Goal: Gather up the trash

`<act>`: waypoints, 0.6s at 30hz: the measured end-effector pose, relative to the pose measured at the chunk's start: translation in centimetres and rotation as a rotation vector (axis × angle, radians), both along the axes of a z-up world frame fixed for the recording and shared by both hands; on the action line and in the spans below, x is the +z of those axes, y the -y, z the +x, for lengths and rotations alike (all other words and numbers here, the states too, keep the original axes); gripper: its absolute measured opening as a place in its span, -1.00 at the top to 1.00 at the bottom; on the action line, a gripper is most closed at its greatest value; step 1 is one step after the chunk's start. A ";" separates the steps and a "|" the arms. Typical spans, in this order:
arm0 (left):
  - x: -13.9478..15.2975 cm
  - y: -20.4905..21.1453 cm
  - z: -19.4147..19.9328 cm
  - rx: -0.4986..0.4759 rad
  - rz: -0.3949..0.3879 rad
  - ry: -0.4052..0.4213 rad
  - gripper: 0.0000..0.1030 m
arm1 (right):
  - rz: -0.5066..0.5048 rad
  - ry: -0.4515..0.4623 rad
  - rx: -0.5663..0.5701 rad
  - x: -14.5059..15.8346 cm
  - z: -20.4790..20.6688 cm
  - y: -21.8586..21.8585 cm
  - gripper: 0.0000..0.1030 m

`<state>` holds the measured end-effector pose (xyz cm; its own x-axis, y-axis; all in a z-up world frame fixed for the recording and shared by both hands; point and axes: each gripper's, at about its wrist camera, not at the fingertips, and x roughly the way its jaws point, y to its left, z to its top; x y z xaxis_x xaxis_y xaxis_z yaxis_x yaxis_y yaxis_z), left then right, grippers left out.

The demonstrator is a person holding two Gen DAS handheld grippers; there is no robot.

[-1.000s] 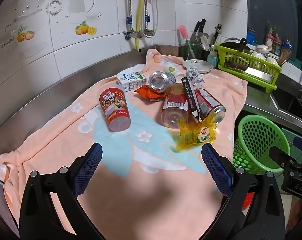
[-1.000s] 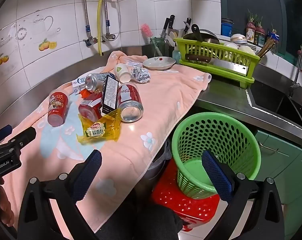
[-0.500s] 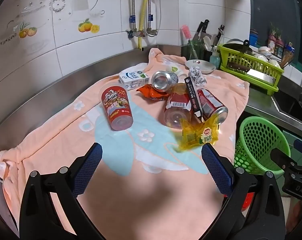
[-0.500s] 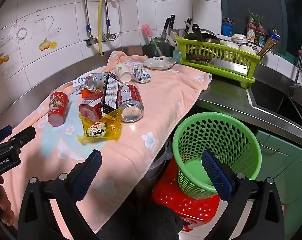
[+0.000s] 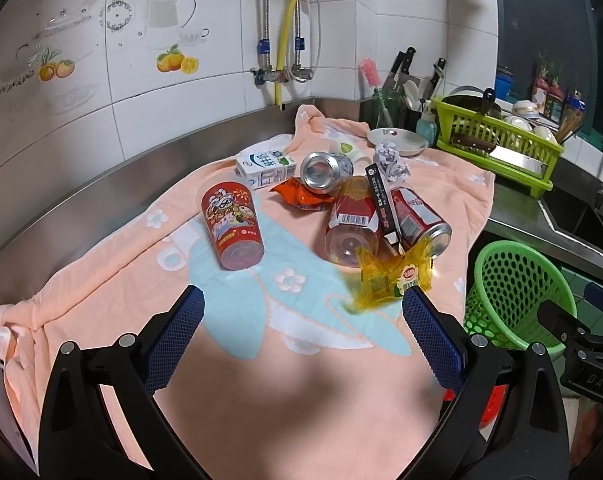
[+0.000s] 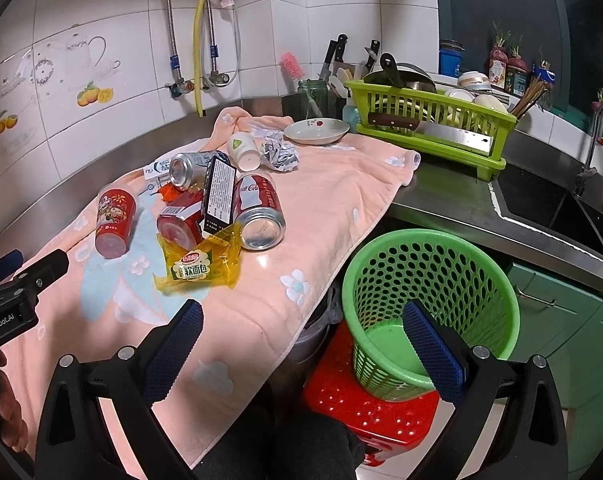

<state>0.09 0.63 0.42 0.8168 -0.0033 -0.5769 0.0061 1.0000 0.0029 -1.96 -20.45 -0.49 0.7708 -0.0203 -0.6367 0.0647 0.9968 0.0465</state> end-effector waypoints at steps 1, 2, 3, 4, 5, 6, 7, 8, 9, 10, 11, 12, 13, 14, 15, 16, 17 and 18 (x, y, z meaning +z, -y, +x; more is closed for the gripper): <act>0.0 0.0 0.0 0.000 -0.002 0.001 -0.90 | -0.003 0.001 -0.002 0.0 0.0 0.0 -0.88; 0.0 0.0 0.0 0.000 -0.003 0.003 -0.90 | -0.005 0.004 -0.003 0.1 -0.1 0.0 -0.88; 0.1 -0.1 -0.1 -0.002 -0.003 0.006 -0.90 | -0.008 0.006 -0.003 0.1 -0.1 -0.1 -0.88; 0.1 0.0 -0.1 -0.003 -0.004 0.008 -0.90 | -0.010 0.009 -0.004 0.2 -0.1 -0.1 -0.88; 0.1 0.0 -0.2 -0.004 -0.004 0.010 -0.90 | -0.012 0.012 -0.004 0.2 -0.1 -0.1 -0.88; 0.2 0.0 -0.2 -0.004 -0.004 0.012 -0.90 | -0.013 0.013 -0.005 0.2 -0.1 -0.1 -0.88; 0.2 0.0 -0.2 -0.004 -0.004 0.014 -0.90 | -0.013 0.015 -0.005 0.3 -0.1 -0.1 -0.88; 0.3 0.0 -0.2 -0.004 -0.003 0.016 -0.90 | -0.013 0.016 -0.005 0.4 -0.2 -0.1 -0.88; 0.4 0.0 -0.2 -0.004 -0.001 0.019 -0.90 | -0.014 0.016 -0.005 0.4 -0.2 -0.1 -0.88; 0.4 0.0 -0.3 -0.004 -0.001 0.021 -0.90 | -0.015 0.015 -0.005 0.4 -0.1 -0.1 -0.88; 0.5 0.0 -0.3 -0.004 -0.001 0.022 -0.90 | -0.014 0.015 -0.005 0.4 -0.2 -0.1 -0.88; 0.5 -0.1 -0.3 -0.004 -0.002 0.023 -0.90 | -0.012 0.015 -0.004 0.4 -0.2 -0.1 -0.88; 0.5 -0.1 -0.3 -0.004 -0.001 0.026 -0.90 | -0.012 0.016 -0.004 0.3 -0.2 -0.1 -0.88; 0.6 -0.1 -0.3 -0.003 0.001 0.027 -0.90 | -0.012 0.015 -0.004 0.3 -0.2 -0.2 -0.88; 0.6 -0.1 -0.3 -0.003 0.003 0.029 -0.90 | -0.011 0.015 -0.003 0.4 -0.2 -0.2 -0.88; 0.7 -0.1 -0.3 -0.002 0.003 0.030 -0.90 | -0.011 0.014 -0.001 0.4 -0.2 -0.2 -0.88; 0.7 -0.2 -0.3 -0.002 0.003 0.031 -0.90 | -0.011 0.013 0.000 0.3 -0.2 -0.3 -0.88; 0.8 -0.2 -0.4 -0.001 0.003 0.033 -0.90 | -0.010 0.014 0.002 0.4 -0.2 -0.3 -0.88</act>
<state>-0.26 0.82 1.18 0.8355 -0.0022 -0.5495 0.0068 1.0000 0.0063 -2.12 -20.13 -0.11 0.7796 -0.0255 -0.6258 0.0624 0.9974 0.0372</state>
